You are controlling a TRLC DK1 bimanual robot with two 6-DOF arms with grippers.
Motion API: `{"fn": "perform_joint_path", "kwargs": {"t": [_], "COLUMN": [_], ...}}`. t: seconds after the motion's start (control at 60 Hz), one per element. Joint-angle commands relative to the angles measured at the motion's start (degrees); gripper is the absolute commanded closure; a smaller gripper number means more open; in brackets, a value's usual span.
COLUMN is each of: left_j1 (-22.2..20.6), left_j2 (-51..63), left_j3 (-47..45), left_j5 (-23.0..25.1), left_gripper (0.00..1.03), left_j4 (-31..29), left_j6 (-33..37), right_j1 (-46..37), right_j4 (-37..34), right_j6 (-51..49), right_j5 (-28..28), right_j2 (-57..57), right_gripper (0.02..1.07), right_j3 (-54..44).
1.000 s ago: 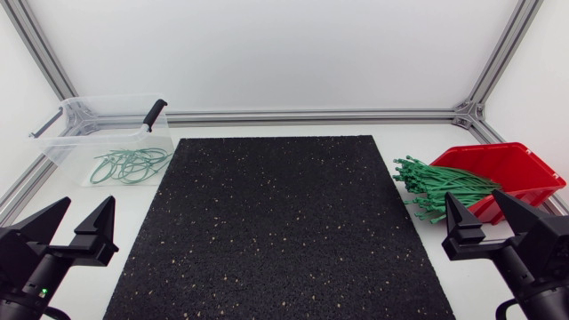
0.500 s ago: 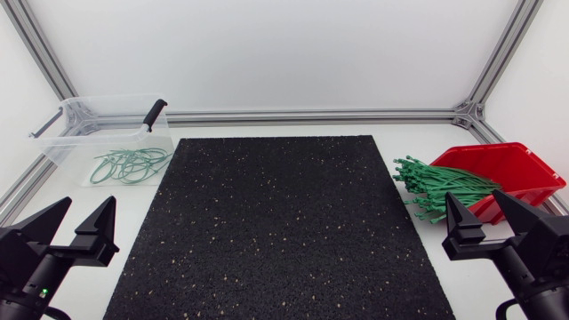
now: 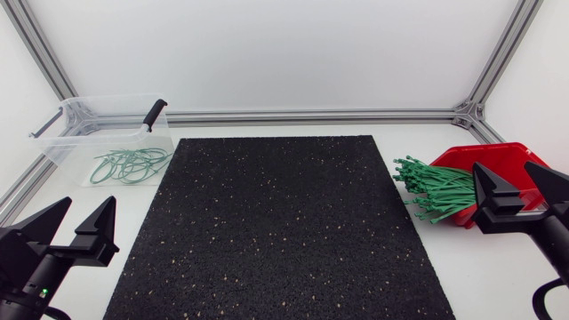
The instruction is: Take a green cable tie from the red box, thread the tail through the head to close it, then place it in the transparent bin on the left.
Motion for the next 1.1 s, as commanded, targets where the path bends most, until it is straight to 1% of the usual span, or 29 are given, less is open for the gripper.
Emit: {"fn": "perform_joint_path", "kwargs": {"t": [0.0, 0.067, 0.117, 0.15, 0.167, 0.2, 0.233, 0.267, 0.317, 0.35, 0.417, 0.6, 0.683, 0.767, 0.833, 0.883, 0.917, 1.0, 1.083], "left_j1": [-0.6, -0.6, -0.6, -0.5, -0.5, -0.5, -0.5, -0.5, -0.5, -0.5, -0.5, -0.5, -0.6, -0.7, -0.7, -0.8, -0.8, -0.8, -0.8], "left_j2": [-0.6, -0.6, -0.6, -0.6, -0.6, -0.6, -0.6, -0.6, -0.6, -0.6, -0.6, -0.6, -0.5, -0.6, -0.6, -0.6, -0.6, -0.6, -0.5], "left_j3": [-2.3, -2.3, -2.3, -2.3, -2.3, -2.3, -2.3, -2.3, -2.3, -2.3, -2.3, -2.3, -2.3, -2.3, -2.3, -2.3, -2.3, -2.3, -2.3], "left_j5": [0.5, 0.5, 0.5, 0.5, 0.5, 0.5, 0.5, 0.5, 0.5, 0.5, 0.5, 0.5, 0.5, 0.5, 0.5, 0.5, 0.5, 0.5, 0.5], "left_gripper": [0.04, 0.04, 0.04, 0.04, 0.04, 0.04, 0.04, 0.04, 0.04, 0.04, 0.04, 0.04, 0.04, 0.04, 0.04, 0.04, 0.04, 0.04, 0.04], "left_j4": [-0.5, -0.5, -0.5, -0.5, -0.5, -0.5, -0.5, -0.5, -0.5, -0.5, -0.5, -0.5, -0.5, -0.5, -0.5, -0.5, -0.5, -0.5, -0.5], "left_j6": [-0.5, -0.5, -0.5, -0.5, -0.5, -0.5, -0.5, -0.5, -0.5, -0.5, -0.5, -0.5, -0.5, -0.5, -0.5, -0.5, -0.5, -0.5, -0.5], "right_j1": [-0.8, -1.3, -2.4, -3.5, -4.1, -5.0, -5.7, -6.4, -7.4, -8.3, -9.4, -12.4, -12.9, -12.7, -12.0, -12.8, -12.9, -14.4, -15.2], "right_j4": [-2.4, -4.5, -5.5, -6.8, -7.9, -10.1, -12.2, -12.3, -11.3, -11.5, -15.2, -19.9, -23.8, -23.8, -23.9, -25.9, -27.4, -30.4, -32.3], "right_j6": [-0.6, -0.7, -1.3, -3.6, -6.4, -14.5, -22.1, -25.1, -27.4, -27.5, -27.5, -29.6, -31.4, -35.8, -38.6, -40.3, -42.0, -49.7, -55.6], "right_j5": [-0.1, -0.9, -2.9, -4.6, -5.7, -6.0, -6.2, -7.3, -10.0, -10.5, -12.7, -13.8, -13.8, -10.0, -9.4, -9.5, -10.6, -13.5, -13.4], "right_j2": [3.6, 7.6, 10.5, 12.3, 13.5, 15.7, 17.4, 18.2, 20.0, 21.8, 27.0, 38.2, 42.8, 45.2, 48.1, 51.5, 53.2, 56.3, 58.8], "right_gripper": [0.06, 0.06, 0.06, 0.06, 0.06, 0.07, 0.11, 0.16, 0.19, 0.19, 0.19, 0.21, 0.2, 0.2, 0.2, 0.2, 0.2, 0.2, 0.2], "right_j3": [4.1, 7.2, 9.2, 10.8, 12.2, 14.4, 16.2, 16.8, 16.9, 17.3, 19.5, 25.3, 28.2, 27.5, 28.2, 30.3, 31.7, 34.2, 36.2]}}
